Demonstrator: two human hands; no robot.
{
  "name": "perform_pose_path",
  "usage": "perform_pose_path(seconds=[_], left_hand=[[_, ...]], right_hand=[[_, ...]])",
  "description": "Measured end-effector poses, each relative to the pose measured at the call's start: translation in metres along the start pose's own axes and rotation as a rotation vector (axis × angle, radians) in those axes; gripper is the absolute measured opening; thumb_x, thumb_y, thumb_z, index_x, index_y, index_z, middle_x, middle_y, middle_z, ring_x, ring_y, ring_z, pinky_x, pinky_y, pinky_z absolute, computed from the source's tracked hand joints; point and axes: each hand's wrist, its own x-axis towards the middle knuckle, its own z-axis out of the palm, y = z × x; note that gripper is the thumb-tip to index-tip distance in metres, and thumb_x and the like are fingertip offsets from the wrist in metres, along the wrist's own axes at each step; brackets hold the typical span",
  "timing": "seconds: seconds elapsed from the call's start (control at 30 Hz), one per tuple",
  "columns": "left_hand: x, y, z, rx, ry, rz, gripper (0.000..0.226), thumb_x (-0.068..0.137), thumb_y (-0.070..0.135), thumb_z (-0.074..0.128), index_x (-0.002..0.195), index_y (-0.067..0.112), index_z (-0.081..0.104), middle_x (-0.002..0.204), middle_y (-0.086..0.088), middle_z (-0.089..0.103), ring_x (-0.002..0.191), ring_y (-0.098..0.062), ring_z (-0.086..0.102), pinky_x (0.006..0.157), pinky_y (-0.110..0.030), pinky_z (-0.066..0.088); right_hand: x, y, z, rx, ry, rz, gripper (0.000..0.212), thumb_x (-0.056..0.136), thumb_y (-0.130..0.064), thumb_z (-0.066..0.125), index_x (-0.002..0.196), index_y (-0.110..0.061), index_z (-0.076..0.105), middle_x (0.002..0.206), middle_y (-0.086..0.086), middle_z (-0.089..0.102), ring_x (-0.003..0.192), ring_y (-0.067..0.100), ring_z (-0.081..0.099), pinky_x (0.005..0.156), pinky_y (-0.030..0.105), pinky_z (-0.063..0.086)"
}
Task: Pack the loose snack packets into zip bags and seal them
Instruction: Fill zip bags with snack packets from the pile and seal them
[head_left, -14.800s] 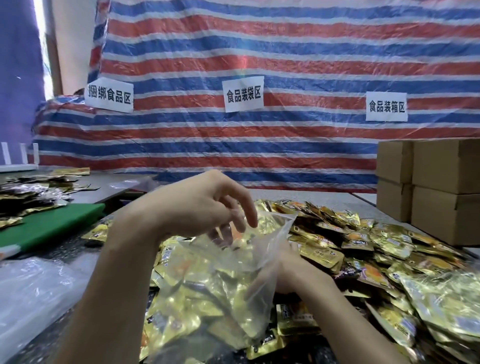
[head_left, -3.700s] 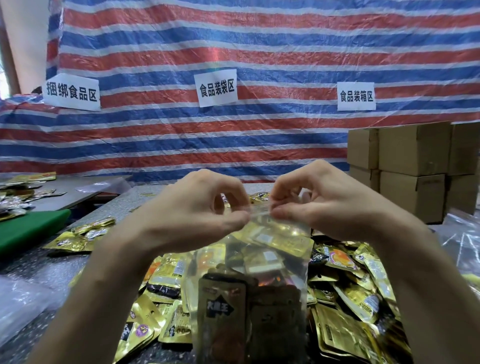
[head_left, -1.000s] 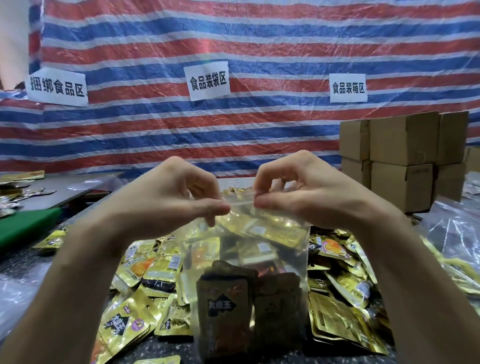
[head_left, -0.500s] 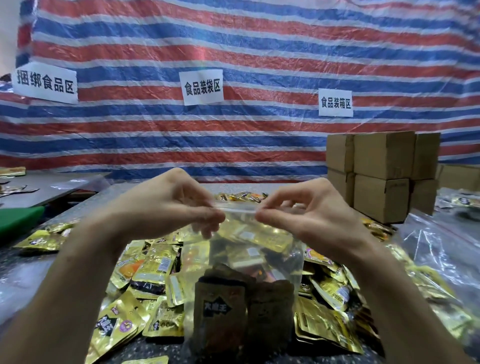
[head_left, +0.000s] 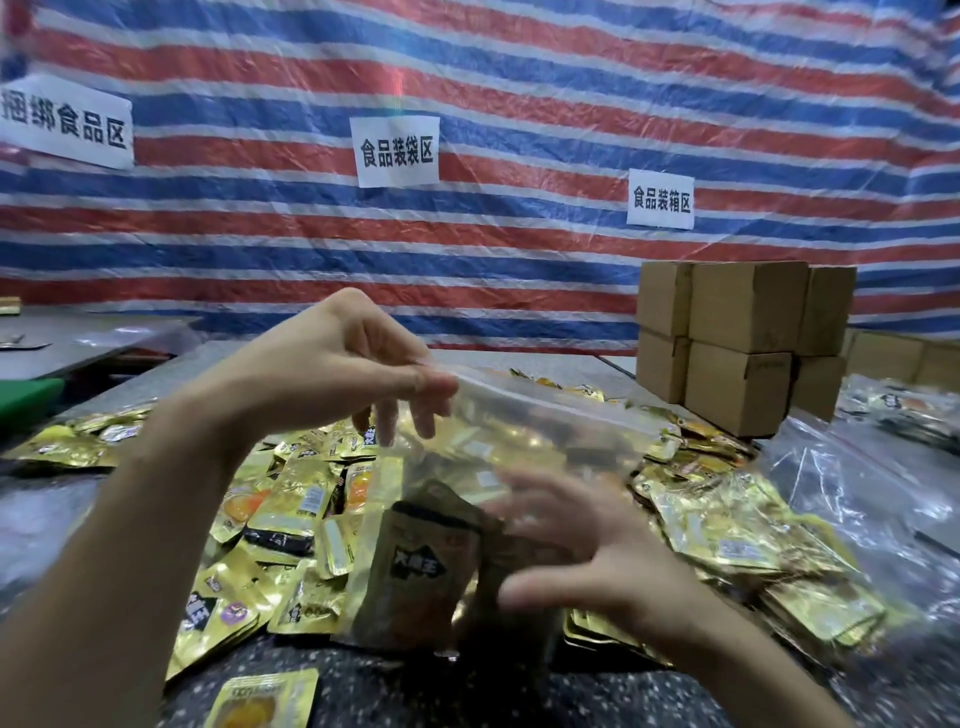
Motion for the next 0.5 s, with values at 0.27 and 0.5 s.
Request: perform_pose_path(seconds=[0.27,0.5], left_hand=[[0.008,0.008,0.015,0.063,0.219,-0.003,0.043,0.073,0.054,0.068,0.099,0.021,0.074,0.089,0.009,0.074,0.074,-0.006,0.070,0.060,-0.020,0.054],[0.019,0.011,0.036,0.280,0.152,-0.068,0.068,0.066,0.078,0.044,0.120,0.039,0.057,0.099,0.029,0.057,0.088,0.011,0.060,0.064,-0.015,0.046]], right_hand=[[-0.008,-0.010,0.002,-0.128,0.343,-0.016,0.009,0.079,-0.031,0.074,0.085,-0.028,0.079,0.089,-0.007,0.077,0.080,0.016,0.073,0.060,0.021,0.056],[-0.010,-0.011,-0.072,0.181,0.704,0.196,0.015,0.091,-0.018,0.070,0.079,-0.013,0.078,0.066,-0.002,0.072,0.051,0.010,0.065,0.042,0.025,0.050]])
